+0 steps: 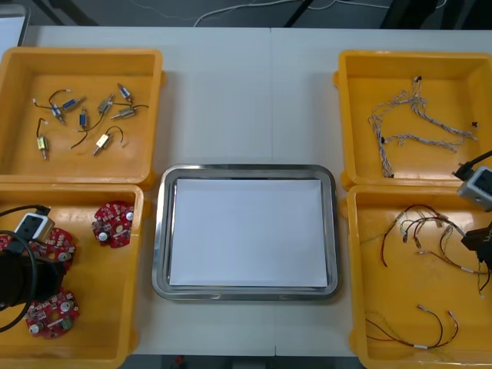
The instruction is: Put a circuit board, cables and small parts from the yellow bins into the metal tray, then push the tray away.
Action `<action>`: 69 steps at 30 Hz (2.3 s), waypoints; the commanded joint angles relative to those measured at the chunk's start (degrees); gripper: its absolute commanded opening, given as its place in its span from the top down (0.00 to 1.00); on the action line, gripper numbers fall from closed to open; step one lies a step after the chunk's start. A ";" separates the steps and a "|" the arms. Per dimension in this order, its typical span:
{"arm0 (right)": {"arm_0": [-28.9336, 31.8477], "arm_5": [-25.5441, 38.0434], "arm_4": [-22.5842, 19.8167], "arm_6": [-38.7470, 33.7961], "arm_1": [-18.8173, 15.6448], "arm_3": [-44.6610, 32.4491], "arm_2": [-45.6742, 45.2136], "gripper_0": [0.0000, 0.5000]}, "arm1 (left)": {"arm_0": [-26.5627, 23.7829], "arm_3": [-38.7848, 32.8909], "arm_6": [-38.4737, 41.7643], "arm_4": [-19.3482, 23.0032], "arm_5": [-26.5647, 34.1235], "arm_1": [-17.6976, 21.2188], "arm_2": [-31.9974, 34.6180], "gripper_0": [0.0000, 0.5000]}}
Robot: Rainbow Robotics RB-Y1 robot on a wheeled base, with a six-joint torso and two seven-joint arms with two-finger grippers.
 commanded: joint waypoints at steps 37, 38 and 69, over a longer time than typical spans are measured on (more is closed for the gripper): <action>-9.43 0.40 5.30 -41.04 -6.10 -5.92 8.63 1.00 | -12.40 -18.08 10.70 10.13 31.85 6.77 11.69 1.00; -9.43 0.40 5.56 -41.22 -6.02 -5.92 8.63 1.00 | -13.02 -18.52 12.46 10.30 33.08 7.12 11.34 1.00; -9.34 0.40 5.12 -42.01 -6.02 -5.92 8.63 1.00 | -33.15 -19.92 53.85 15.14 37.61 18.37 -11.86 1.00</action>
